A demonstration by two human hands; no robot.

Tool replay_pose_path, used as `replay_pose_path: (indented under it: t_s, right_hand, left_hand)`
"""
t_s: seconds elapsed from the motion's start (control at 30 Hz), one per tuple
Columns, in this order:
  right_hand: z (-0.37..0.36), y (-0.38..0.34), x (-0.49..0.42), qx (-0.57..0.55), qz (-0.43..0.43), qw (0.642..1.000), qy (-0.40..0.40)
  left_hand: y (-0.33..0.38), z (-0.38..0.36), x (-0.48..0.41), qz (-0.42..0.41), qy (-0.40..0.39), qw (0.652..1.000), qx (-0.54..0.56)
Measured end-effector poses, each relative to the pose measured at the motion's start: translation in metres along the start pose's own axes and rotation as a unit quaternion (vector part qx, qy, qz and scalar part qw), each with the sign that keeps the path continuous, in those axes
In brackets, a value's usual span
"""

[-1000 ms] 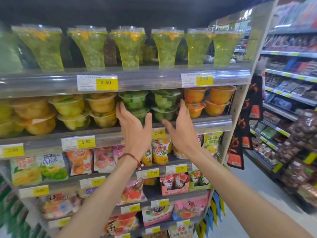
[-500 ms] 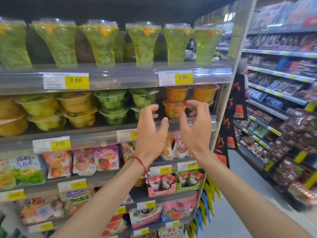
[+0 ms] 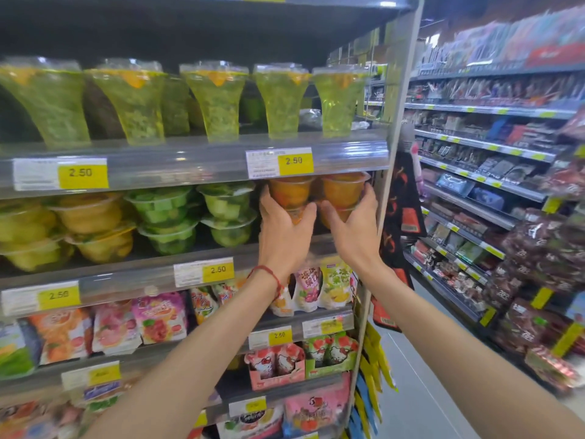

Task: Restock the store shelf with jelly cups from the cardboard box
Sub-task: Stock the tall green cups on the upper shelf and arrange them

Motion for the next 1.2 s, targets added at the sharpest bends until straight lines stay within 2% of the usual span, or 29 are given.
replay_pose_path:
  t_s: [0.17, 0.27, 0.43, 0.77, 0.9, 1.2]
  right_hand:
    - [-0.004, 0.001, -0.015, -0.024, 0.022, 0.999, -0.022]
    - [-0.004, 0.005, -0.016, -0.01, 0.031, 0.999, -0.023]
    - [-0.001, 0.005, -0.013, 0.003, 0.048, 0.999, -0.007]
    - [-0.008, 0.007, -0.011, 0.041, -0.005, 0.999, -0.007]
    - [-0.01, 0.007, -0.012, 0.041, -0.001, 0.999, -0.012]
    - [-0.006, 0.006, -0.024, 0.004, 0.025, 0.993, -0.115]
  left_hand:
    - [-0.01, -0.002, -0.023, 0.033, 0.012, 0.999, 0.003]
    - [-0.005, 0.002, -0.024, 0.002, 0.007, 0.999, -0.037]
    - [-0.006, 0.004, -0.025, -0.063, 0.021, 0.998, -0.023]
    - [-0.01, 0.007, -0.022, -0.082, 0.046, 0.996, 0.003]
    - [-0.01, 0.008, -0.02, -0.087, 0.054, 0.995, 0.011]
    - [-0.011, 0.009, -0.021, -0.084, 0.051, 0.995, 0.0]
Point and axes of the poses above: each hand's wrist, its own x-axis away from the middle knuckle, its own z-axis out of the back of the hand, y = z × x, the point moved 4 cm from there along -x, towards the middle knuckle, and after that the axes turned 9 degrees about x, right-handed, at the moved point
